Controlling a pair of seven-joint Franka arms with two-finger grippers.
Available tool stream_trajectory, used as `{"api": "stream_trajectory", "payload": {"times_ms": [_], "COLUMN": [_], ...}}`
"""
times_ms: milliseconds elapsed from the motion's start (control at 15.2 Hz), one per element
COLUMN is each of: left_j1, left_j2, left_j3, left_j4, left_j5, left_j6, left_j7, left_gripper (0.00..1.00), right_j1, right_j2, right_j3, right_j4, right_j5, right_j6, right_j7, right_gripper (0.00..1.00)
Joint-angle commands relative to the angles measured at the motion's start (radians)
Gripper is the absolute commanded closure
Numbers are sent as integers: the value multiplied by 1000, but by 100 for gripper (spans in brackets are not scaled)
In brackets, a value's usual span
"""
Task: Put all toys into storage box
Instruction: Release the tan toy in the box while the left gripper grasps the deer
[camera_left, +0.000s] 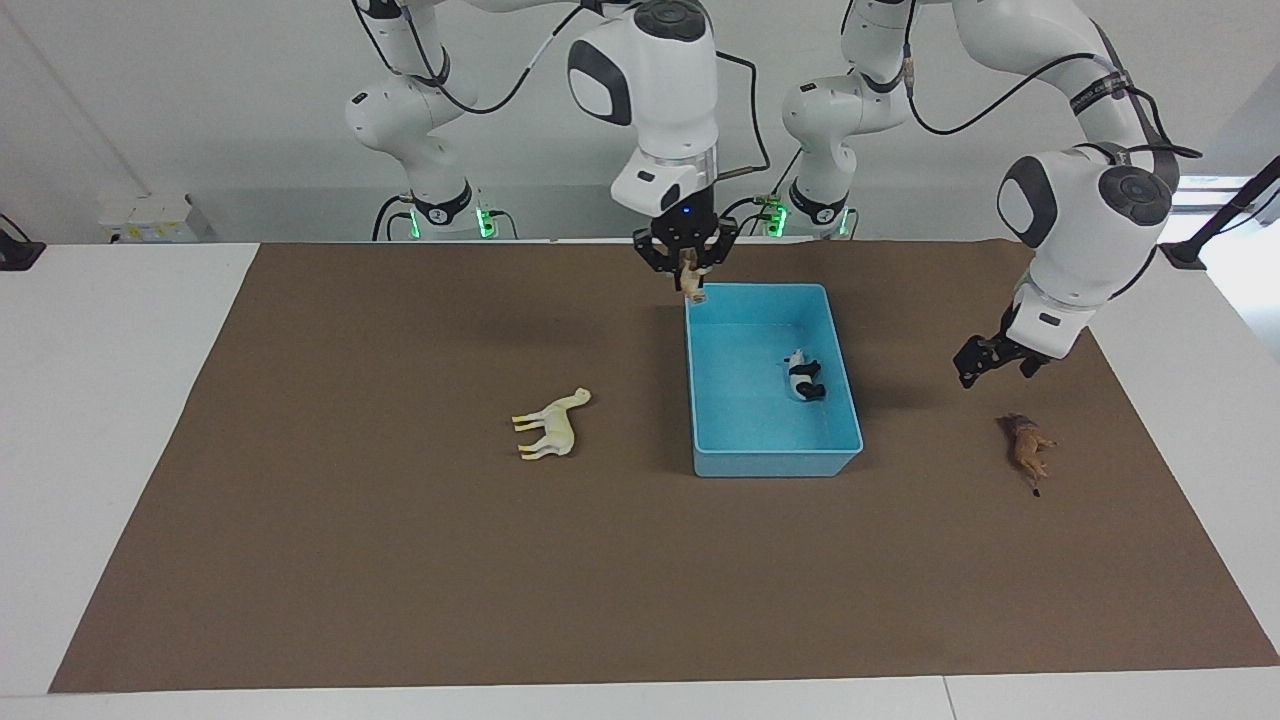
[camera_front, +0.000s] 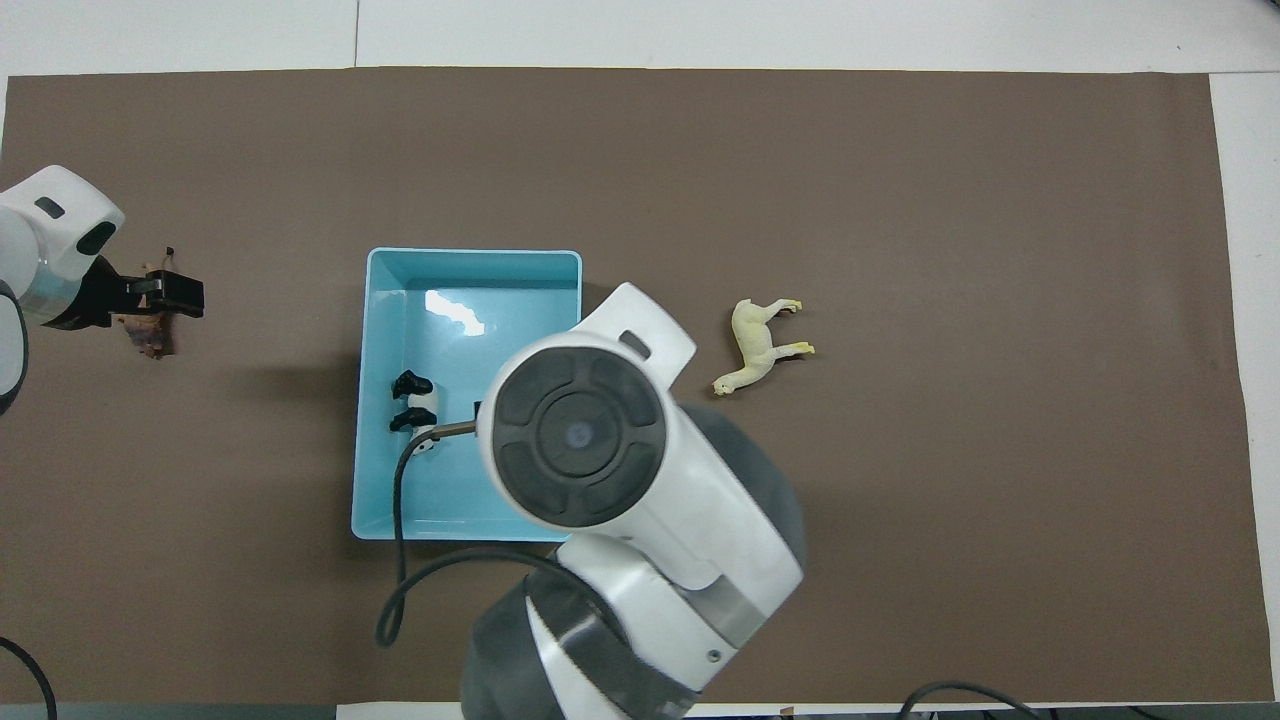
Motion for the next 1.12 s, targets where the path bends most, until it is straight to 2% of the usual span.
{"api": "stream_trajectory", "payload": {"times_ms": [0,197,329,394,460,789,920,1052], "left_j1": [62,108,116,117,122,133,163,165], "left_j2": [56,118,170,190,204,207,202,198], "left_j3": [-11,-11,-11,-9,-9,-9,-11,-9], "left_j4": [-15,-15,-9,-9,-10,-36,-67,-98], "left_j5": [30,34,38,38,41,185,185,185], "left_j6": [145,246,311,340,358,362,369,378], "left_j7": [65,125,131,131,132,131,126,114], "left_gripper": [0,0,0,0,0,0,0,0], "right_j1": [42,92,87,89,92,63,26,-40], "right_j2": [76,193,208,205,205,219,184,173], "right_j3": [-8,-8,-8,-10,-13,-42,-94,-113], "right_j4": [-25,-22,-29,-29,-19,150,153,150], "right_j5": [19,10,10,5,7,-4,-5,-13], "right_j6": [89,234,244,235,216,-12,-58,-66], "right_j7": [13,73,75,78,87,282,269,190], "right_gripper": [100,100,100,6,0,0,0,0]}}
